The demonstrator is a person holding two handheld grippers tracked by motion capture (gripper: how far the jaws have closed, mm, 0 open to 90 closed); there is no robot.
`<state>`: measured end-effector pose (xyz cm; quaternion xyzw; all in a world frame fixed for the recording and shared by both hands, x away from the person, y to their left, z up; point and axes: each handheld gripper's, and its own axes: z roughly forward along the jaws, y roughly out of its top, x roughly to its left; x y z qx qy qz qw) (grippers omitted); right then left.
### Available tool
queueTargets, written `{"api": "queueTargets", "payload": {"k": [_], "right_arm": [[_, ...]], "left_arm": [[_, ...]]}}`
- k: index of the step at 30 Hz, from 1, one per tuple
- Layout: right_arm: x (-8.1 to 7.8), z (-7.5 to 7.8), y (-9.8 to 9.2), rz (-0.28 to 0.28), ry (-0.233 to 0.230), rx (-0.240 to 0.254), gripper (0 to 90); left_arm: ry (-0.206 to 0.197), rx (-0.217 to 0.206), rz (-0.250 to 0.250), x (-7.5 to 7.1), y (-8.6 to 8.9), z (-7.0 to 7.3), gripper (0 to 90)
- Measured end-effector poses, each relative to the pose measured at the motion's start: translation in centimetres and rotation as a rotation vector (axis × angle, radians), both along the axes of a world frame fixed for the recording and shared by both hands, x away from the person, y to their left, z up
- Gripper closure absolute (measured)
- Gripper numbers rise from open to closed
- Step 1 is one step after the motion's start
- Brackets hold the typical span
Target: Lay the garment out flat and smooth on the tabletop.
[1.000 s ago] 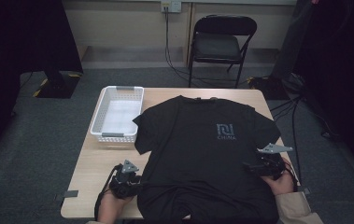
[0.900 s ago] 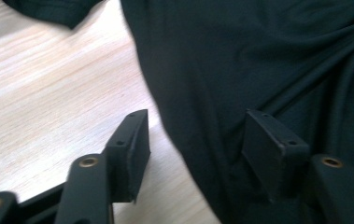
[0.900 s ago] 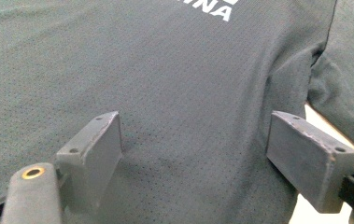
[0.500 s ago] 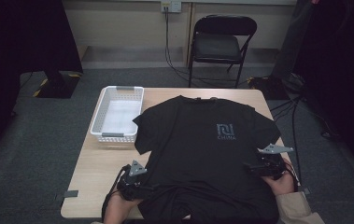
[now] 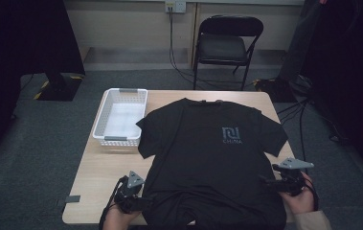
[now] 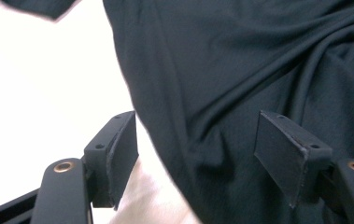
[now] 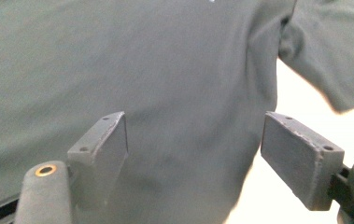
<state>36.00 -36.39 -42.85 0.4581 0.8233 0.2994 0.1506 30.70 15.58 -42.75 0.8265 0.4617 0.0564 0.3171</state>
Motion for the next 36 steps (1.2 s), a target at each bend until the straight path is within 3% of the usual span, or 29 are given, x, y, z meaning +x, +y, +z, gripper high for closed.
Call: {"api": "queueTargets", "payload": {"k": [3,5,8,16,20,21,22,25,30,32,36], "right_arm": [[-2.1,0.2,-0.5,0.009,0.006,-0.016,24.9],[-3.5,0.3,-0.6,0.017,0.002,-0.051,25.4],[-4.9,0.6,-1.0,0.001,0.007,-0.056,26.2],[-7.5,1.0,-2.1,-0.063,0.072,0.000,30.2],[-8.4,1.3,-1.8,-0.032,0.064,0.008,49.3],[-8.5,1.3,-1.7,-0.021,0.063,0.011,53.9],[-8.5,1.3,-1.7,-0.013,0.064,0.012,55.8],[-8.6,1.4,-1.9,-0.016,0.069,0.021,64.3],[-8.7,1.4,-3.6,-0.007,0.096,0.073,86.1],[-8.8,1.5,-4.5,-0.018,0.114,0.097,87.7],[-9.1,1.8,-5.5,-0.039,0.102,0.052,88.7]], "left_arm": [[0.018,0.000,0.003,-0.6,0.2,-0.2,30.7],[0.012,0.006,-0.003,-1.0,0.2,-0.3,30.5],[0.001,-0.002,0.001,-1.2,0.1,-0.3,35.0],[-0.012,0.011,0.012,-1.3,0.1,-0.3,40.4],[-0.022,0.024,-0.006,-1.4,-0.1,-0.2,55.7],[-0.015,0.018,-0.018,-1.4,-0.1,-0.1,60.7],[-0.010,0.007,-0.027,-1.4,-0.1,-0.1,71.3],[0.014,-0.016,-0.053,-1.3,0.2,-0.1,84.5],[0.045,-0.040,-0.089,-1.0,0.8,-0.1,88.3],[0.050,-0.038,-0.093,-1.1,1.0,0.0,88.5],[0.056,-0.055,-0.074,-1.2,2.1,0.2,88.4]]}}
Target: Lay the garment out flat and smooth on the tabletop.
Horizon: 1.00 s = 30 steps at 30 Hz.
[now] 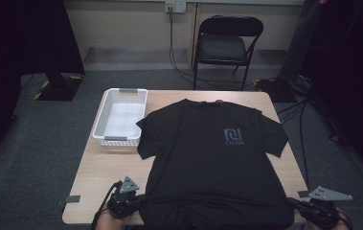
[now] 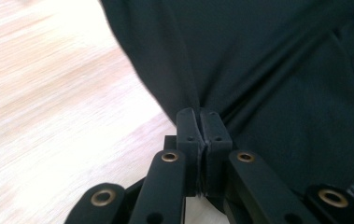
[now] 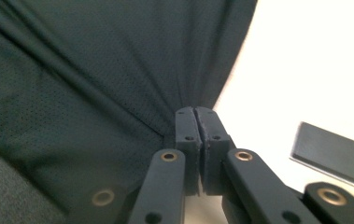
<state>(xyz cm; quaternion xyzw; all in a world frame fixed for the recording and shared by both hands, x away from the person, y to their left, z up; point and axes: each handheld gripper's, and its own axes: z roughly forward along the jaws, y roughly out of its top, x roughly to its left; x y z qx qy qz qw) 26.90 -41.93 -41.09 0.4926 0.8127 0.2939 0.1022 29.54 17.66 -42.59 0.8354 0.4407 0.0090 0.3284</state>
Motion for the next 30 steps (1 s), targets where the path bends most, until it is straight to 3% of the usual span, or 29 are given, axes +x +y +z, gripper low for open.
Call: {"api": "queueTargets", "payload": {"k": [5,6,8,10,14,17,21,30], "right_arm": [[-0.3,0.4,-0.7,-0.004,-0.001,0.031,87.8],[-0.4,0.4,-0.6,-0.007,0.003,0.040,82.4],[-0.4,0.5,-0.5,-0.044,-0.027,0.030,57.8],[-0.1,0.6,-0.5,-0.050,-0.033,0.053,50.5],[1.2,0.7,0.2,-0.034,-0.058,0.052,32.6],[2.5,0.6,1.2,-0.008,-0.069,0.032,22.0],[3.7,0.3,2.1,0.012,-0.067,0.030,17.9],[6.8,-0.7,4.8,0.091,-0.080,0.006,12.8]], "left_arm": [[0.008,-0.038,-0.003,-0.3,0.9,0.1,87.6],[0.001,-0.031,-0.001,-0.3,0.8,0.0,85.9],[-0.014,-0.016,0.020,-0.2,0.5,0.0,65.2],[-0.037,-0.015,0.045,0.1,0.4,0.0,44.8],[-0.059,-0.009,0.069,0.9,0.3,0.0,27.3],[-0.054,-0.009,0.082,1.3,0.2,-0.2,24.6],[-0.057,-0.024,0.081,1.7,0.2,-0.3,20.6],[-0.131,-0.013,0.026,3.5,-0.8,0.3,15.6]]}}
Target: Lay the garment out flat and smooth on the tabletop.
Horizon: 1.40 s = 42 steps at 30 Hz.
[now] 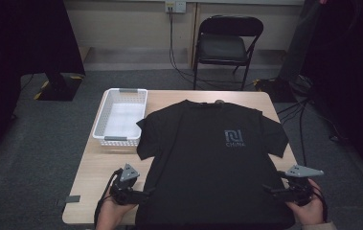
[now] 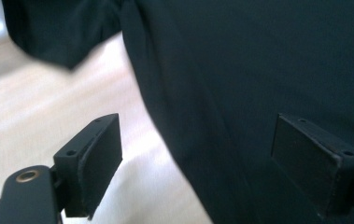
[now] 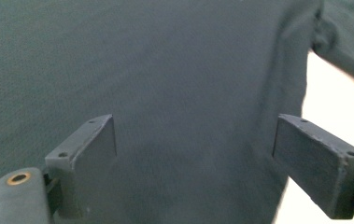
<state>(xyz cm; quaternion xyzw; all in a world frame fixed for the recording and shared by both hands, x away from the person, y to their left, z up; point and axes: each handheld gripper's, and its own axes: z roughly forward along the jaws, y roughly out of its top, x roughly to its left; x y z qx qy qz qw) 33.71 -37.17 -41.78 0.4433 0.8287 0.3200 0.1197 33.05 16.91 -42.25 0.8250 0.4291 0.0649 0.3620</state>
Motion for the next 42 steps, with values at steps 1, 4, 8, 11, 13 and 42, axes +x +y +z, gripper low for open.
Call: {"api": "queueTargets", "payload": {"k": [1,4,8,11,13,42], "right_arm": [[0.2,-0.1,0.2,0.003,-0.006,-0.003,13.1],[1.1,-0.9,0.8,0.020,0.006,0.000,12.9],[1.6,-1.8,1.0,0.027,0.018,-0.015,12.2],[1.4,-2.0,0.9,0.047,-0.013,-0.023,10.9],[1.4,-2.0,0.9,0.049,-0.009,-0.024,10.9],[1.5,-2.1,0.9,0.043,0.008,-0.014,10.3]], "left_arm": [[-0.007,-0.004,-0.009,0.2,-0.2,0.0,14.9],[-0.036,-0.003,-0.043,0.9,-0.8,0.2,14.6],[-0.052,-0.006,-0.069,1.5,-1.3,0.2,14.0],[-0.058,-0.009,-0.089,1.7,-1.6,0.0,13.9],[-0.060,-0.011,-0.094,1.7,-1.6,-0.2,13.9],[-0.077,-0.045,-0.095,2.0,1.0,-0.3,13.5]]}}
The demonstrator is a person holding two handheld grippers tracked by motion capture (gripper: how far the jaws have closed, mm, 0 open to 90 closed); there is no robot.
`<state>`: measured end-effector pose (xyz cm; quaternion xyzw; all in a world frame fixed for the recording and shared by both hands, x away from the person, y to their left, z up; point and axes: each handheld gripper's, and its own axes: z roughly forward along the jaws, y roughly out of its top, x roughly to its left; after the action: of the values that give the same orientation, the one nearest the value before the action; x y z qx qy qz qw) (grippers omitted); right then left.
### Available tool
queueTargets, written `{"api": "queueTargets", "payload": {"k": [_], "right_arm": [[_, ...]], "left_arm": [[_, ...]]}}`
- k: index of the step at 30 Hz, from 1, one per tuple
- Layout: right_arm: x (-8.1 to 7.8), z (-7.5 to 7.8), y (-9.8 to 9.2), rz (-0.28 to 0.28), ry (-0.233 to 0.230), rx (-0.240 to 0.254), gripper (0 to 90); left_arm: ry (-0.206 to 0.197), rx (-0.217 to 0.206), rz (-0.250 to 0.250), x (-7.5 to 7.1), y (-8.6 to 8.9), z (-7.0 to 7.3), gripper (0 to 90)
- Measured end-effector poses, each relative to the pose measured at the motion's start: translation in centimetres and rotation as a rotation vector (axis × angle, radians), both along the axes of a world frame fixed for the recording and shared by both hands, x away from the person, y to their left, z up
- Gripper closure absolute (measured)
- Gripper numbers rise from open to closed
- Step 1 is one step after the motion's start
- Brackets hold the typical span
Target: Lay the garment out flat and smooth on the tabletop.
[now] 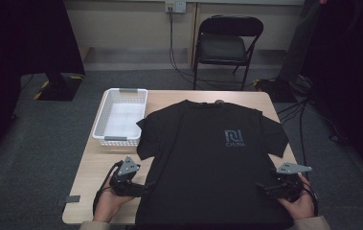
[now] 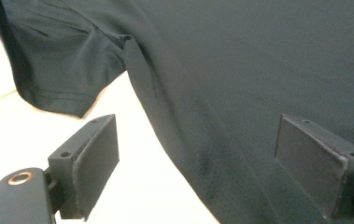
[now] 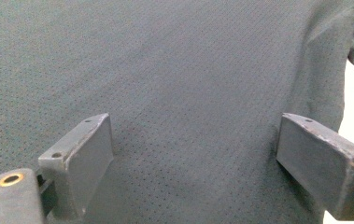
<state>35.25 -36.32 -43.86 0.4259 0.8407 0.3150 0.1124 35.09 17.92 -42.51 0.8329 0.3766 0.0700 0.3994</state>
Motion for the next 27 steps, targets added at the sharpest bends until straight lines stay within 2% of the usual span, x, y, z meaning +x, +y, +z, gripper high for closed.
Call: {"api": "queueTargets", "payload": {"k": [6,27], "right_arm": [[0.0,0.0,0.0,0.000,0.000,0.000,10.3],[0.0,0.0,0.0,0.000,0.000,0.000,10.3]], "left_arm": [[0.000,0.005,0.003,0.0,0.7,-0.1,13.6],[0.017,-0.019,0.027,0.0,2.8,-0.2,13.6]]}}
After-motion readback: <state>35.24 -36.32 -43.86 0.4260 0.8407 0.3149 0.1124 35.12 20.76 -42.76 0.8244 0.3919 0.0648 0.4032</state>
